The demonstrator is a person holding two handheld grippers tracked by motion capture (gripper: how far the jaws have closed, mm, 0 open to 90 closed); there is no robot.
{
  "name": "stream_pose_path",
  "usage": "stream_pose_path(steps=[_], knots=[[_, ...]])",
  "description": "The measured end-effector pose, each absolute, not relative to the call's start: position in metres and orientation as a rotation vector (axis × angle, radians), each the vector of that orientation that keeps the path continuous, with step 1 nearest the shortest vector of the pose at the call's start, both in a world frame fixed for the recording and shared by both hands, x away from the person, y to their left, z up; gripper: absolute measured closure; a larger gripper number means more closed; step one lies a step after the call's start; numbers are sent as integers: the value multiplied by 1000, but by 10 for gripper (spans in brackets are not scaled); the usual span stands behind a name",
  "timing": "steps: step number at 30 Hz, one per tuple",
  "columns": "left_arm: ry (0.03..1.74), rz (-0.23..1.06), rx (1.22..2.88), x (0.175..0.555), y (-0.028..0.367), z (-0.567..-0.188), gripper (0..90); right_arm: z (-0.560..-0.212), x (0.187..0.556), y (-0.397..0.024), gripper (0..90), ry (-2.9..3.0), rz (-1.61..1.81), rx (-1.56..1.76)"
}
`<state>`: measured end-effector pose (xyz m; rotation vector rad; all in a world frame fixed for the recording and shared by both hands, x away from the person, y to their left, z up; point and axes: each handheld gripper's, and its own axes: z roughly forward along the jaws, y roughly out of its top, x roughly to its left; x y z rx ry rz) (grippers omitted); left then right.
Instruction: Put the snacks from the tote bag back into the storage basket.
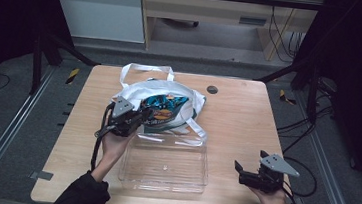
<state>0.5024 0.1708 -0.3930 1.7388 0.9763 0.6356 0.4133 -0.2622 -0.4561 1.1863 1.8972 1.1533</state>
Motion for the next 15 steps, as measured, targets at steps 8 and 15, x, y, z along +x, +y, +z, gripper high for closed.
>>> stream_pose_path(steps=[8,15], knots=[[931,628,1672,496,176,-374,894,-456,414,-262,45,1897,1150,1186],[855,646,1620,485,172,-338,895,-456,413,-262,45,1899,1153,1185]])
